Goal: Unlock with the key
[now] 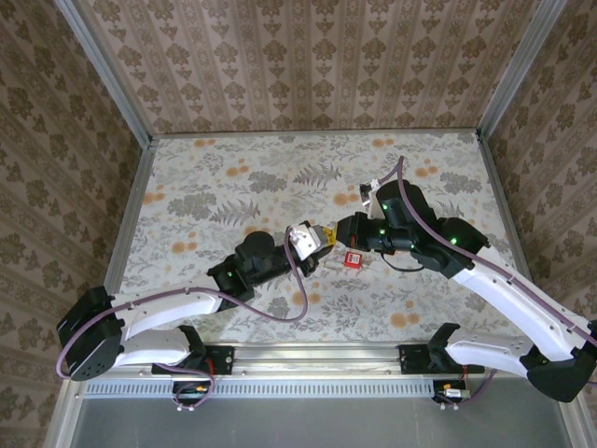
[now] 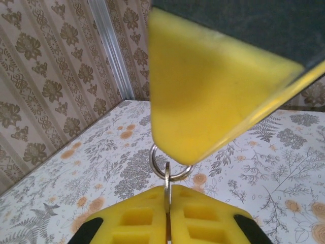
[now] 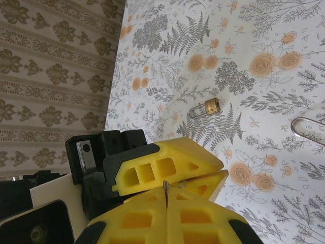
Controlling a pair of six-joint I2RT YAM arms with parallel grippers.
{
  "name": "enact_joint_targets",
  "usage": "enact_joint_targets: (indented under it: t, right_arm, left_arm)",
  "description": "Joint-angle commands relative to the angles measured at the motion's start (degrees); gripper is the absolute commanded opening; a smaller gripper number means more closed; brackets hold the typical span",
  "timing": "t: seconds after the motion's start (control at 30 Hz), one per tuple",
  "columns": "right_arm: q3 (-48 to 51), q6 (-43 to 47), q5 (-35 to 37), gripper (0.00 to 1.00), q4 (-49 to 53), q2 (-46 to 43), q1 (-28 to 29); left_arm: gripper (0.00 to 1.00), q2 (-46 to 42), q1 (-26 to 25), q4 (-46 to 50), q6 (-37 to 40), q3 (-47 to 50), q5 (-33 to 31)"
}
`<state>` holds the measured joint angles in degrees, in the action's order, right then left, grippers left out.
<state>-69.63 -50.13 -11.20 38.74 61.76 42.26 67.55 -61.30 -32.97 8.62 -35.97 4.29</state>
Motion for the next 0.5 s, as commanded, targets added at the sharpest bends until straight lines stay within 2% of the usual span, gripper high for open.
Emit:
enact_joint_targets:
  t: [0.0, 0.07, 0.3, 0.4, 0.47]
  right_arm:
    - [0.7, -1.0, -0.6, 0.00, -1.4, -1.7, -0.1]
    - [0.9, -1.0, -0.4, 0.00, -1.3, -1.9, -0.1]
    - [1.7, -0.5, -1.4, 0.00, -1.5, -2.2, -0.9]
    - [2.6, 1.3, -1.8, 0.16, -1.8, -3.3, -2.5]
    - [4.3, 4.6, -2.2, 0.23, -2.8, -5.4, -4.7]
  left_arm:
    - [0.05, -0.2, 0.3, -1.6, -0.4, 0.7, -0.5]
    - [0.01, -0.3, 0.3, -0.7, -0.3, 0.6, -0.5]
    - [0.00, -1.2, 0.6, 4.4, -0.1, -0.9, 1.3]
    - [0.00, -1.8, 1.4, 10.9, 0.6, -3.3, 3.4]
    - [0.00, -2.3, 2.9, 17.5, 0.9, -5.8, 6.2]
